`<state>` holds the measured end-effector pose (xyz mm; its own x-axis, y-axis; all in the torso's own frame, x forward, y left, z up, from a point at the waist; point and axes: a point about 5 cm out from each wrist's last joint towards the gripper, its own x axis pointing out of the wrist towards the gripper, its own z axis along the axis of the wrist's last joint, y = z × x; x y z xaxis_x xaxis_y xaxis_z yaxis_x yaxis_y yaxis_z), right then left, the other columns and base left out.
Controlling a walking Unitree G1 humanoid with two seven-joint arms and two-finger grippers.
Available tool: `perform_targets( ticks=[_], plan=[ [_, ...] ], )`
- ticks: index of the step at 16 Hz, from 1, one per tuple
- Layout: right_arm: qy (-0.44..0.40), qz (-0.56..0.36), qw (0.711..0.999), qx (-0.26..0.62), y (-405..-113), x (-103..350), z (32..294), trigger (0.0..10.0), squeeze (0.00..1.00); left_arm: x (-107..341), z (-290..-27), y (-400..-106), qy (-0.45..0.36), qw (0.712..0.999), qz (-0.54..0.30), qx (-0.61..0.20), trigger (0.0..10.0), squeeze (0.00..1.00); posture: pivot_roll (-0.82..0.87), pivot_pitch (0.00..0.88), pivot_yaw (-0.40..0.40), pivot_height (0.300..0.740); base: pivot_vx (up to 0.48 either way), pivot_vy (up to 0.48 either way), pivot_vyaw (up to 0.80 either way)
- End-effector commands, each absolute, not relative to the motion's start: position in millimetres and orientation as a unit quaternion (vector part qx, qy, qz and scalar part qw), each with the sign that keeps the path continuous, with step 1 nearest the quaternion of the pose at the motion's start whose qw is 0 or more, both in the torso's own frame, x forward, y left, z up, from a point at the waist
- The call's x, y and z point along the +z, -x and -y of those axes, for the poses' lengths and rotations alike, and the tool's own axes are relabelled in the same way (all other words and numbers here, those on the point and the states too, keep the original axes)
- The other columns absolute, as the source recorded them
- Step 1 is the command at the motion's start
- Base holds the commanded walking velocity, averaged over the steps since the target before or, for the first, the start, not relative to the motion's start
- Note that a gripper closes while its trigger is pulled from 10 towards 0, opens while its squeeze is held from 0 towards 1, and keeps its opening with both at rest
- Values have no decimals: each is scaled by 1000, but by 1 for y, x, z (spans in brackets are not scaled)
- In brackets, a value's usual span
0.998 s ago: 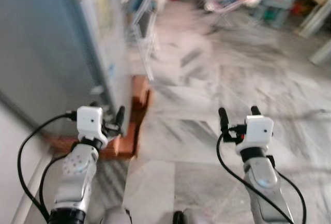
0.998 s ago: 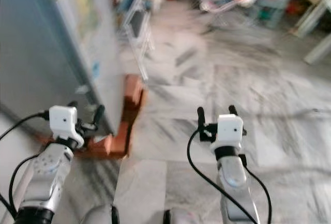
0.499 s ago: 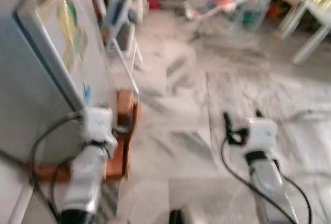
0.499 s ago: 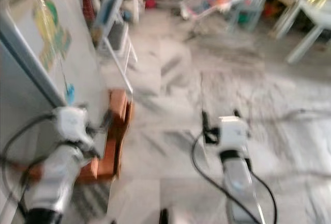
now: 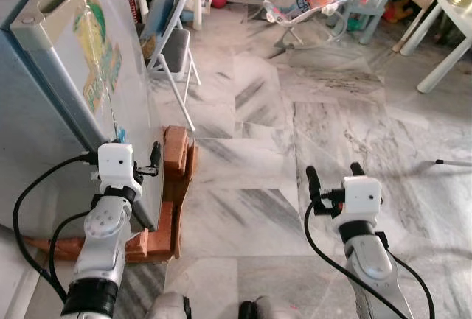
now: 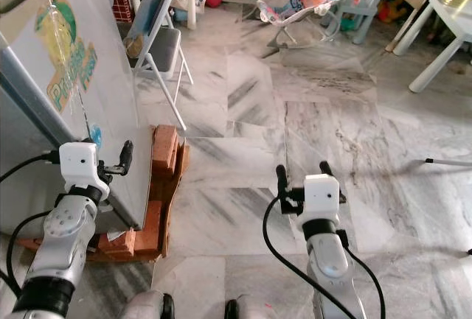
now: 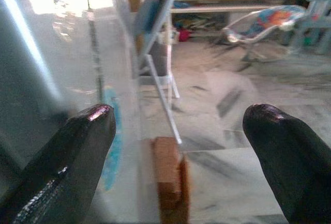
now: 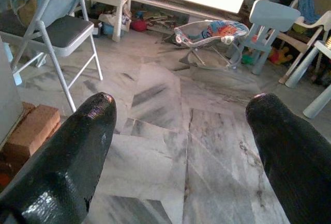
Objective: Restocking fridge
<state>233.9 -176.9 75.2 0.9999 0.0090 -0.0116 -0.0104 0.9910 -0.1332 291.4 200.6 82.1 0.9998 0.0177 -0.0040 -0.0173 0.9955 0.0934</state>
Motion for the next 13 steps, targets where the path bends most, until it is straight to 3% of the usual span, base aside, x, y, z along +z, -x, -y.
perform_targets(
  ticks=[1, 5, 10, 13],
  plan=[
    [72, 5, 997, 2, -235, 81, 180, 10000, 0, 75, -202, -290, -37, 999, -21, 8, 10000, 0, -4, 116, -63, 740, 0, 0, 0],
    [76, 5, 997, -4, -237, 82, 187, 10000, 0, 56, -192, -280, -40, 997, -58, -45, 10000, 0, -2, 118, -61, 740, 0, 0, 0],
    [69, 4, 998, 4, -237, 80, 182, 10000, 0, 47, -226, -281, -108, 989, -96, 26, 10000, 0, 4, 123, -58, 740, 0, 0, 0],
    [69, 3, 998, 3, -235, 79, 182, 10000, 0, 60, -231, -296, -92, 992, -74, 33, 10000, 0, -1, 125, -56, 740, 0, 0, 0]
  ],
)
